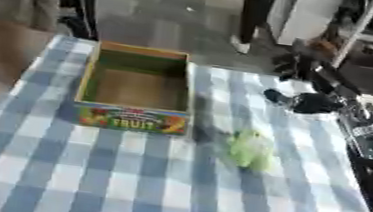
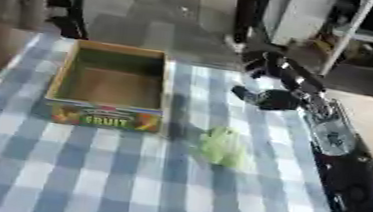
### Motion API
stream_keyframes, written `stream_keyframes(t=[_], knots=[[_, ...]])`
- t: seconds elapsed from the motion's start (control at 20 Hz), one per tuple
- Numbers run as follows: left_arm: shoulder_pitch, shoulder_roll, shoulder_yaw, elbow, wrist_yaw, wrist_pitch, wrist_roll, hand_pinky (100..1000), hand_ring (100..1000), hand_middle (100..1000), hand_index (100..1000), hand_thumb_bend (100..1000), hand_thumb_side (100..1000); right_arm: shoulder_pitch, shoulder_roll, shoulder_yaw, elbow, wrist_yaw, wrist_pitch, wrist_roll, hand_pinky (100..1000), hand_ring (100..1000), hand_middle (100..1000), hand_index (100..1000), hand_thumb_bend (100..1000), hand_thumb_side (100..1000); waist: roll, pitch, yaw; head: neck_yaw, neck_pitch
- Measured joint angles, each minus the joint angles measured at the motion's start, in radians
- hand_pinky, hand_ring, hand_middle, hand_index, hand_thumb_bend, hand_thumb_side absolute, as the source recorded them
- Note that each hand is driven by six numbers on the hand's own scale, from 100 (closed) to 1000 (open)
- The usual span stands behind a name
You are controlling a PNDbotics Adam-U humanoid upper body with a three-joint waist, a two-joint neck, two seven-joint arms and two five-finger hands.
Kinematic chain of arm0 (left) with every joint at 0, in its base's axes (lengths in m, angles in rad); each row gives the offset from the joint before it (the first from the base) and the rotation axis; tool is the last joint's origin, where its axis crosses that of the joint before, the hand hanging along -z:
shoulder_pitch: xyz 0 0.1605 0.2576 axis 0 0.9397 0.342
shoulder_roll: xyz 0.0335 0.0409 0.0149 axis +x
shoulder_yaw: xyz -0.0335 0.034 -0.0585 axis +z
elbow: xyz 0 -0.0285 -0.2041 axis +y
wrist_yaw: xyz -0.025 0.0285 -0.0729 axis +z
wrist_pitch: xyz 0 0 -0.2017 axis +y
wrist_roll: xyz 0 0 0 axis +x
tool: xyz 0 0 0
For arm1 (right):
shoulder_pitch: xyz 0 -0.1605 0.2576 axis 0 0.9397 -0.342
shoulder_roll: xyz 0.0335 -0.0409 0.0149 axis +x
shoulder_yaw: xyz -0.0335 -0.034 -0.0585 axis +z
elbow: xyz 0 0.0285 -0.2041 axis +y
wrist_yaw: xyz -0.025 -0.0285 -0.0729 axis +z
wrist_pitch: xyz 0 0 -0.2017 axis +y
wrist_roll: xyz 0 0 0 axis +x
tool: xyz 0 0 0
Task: Pick up objects on the table and place them in the box.
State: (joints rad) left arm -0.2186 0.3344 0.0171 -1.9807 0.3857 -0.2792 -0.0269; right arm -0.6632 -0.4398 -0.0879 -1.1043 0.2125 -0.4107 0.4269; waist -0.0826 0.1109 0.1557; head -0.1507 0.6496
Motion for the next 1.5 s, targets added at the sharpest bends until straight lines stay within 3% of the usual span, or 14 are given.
stream_keyframes(t=[0.35, 0.8, 1.15, 1.5], knots=[[0.003, 0.0, 0.0, 0.0, 0.0, 0.002, 0.001, 608, 576, 587, 654, 100, 590, 0.018, -0.007, 0.003, 0.007, 0.003, -0.031, 0.061, 714, 778, 755, 826, 436, 232, -0.003, 0.0, -0.001, 0.0, 0.003], [0.003, 0.0, 0.0, 0.0, -0.001, 0.003, 0.001, 608, 577, 587, 654, 100, 591, 0.029, -0.014, 0.003, 0.012, 0.045, -0.074, 0.198, 733, 790, 765, 835, 444, 267, -0.003, -0.001, -0.003, -0.002, 0.008], [0.003, 0.0, 0.0, 0.0, -0.002, 0.003, 0.0, 609, 577, 588, 654, 100, 591, 0.041, -0.014, 0.003, 0.022, 0.084, -0.05, 0.265, 740, 794, 767, 834, 450, 291, -0.003, -0.001, -0.003, -0.006, 0.008], [0.003, 0.0, 0.0, 0.0, -0.002, 0.004, 0.0, 609, 578, 588, 654, 100, 592, 0.06, -0.013, 0.004, 0.035, 0.14, -0.037, 0.278, 745, 797, 767, 831, 449, 297, -0.002, -0.001, -0.003, -0.009, 0.008]])
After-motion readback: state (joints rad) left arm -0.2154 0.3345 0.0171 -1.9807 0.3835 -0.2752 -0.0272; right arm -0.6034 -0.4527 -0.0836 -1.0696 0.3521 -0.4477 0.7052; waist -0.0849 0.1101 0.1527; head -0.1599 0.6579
